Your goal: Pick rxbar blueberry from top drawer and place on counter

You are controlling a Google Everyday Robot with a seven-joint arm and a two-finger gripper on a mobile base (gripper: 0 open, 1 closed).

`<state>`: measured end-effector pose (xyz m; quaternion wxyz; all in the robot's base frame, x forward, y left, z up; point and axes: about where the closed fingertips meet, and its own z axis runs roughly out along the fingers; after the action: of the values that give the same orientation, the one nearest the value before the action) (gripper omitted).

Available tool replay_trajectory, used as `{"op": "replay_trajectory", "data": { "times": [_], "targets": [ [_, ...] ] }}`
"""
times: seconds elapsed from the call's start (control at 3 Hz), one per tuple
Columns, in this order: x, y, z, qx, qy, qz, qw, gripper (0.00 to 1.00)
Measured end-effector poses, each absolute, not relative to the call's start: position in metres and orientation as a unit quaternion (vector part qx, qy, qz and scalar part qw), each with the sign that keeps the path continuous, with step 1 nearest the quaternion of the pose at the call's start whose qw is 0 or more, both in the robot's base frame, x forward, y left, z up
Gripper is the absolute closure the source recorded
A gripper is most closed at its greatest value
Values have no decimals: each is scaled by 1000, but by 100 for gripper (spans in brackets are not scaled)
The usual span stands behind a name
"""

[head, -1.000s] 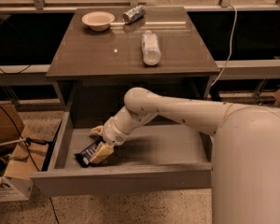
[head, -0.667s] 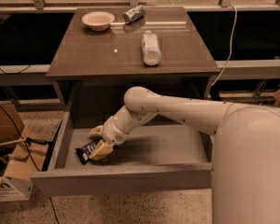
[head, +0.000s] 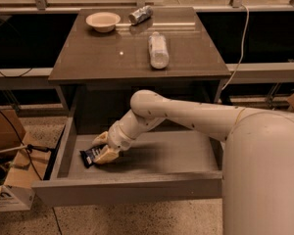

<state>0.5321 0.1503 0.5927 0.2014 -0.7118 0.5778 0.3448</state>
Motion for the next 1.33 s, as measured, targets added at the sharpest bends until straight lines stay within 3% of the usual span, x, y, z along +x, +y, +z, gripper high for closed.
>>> {"op": "replay_trajectory", "data": {
  "times": [0.33, 0.67, 1.33],
  "targets": [
    [532, 150, 593, -712, 578, 345, 201, 93],
    [532, 150, 594, -712, 578, 345, 201, 100],
    [532, 150, 595, -712, 578, 345, 202, 100]
  ]
}}
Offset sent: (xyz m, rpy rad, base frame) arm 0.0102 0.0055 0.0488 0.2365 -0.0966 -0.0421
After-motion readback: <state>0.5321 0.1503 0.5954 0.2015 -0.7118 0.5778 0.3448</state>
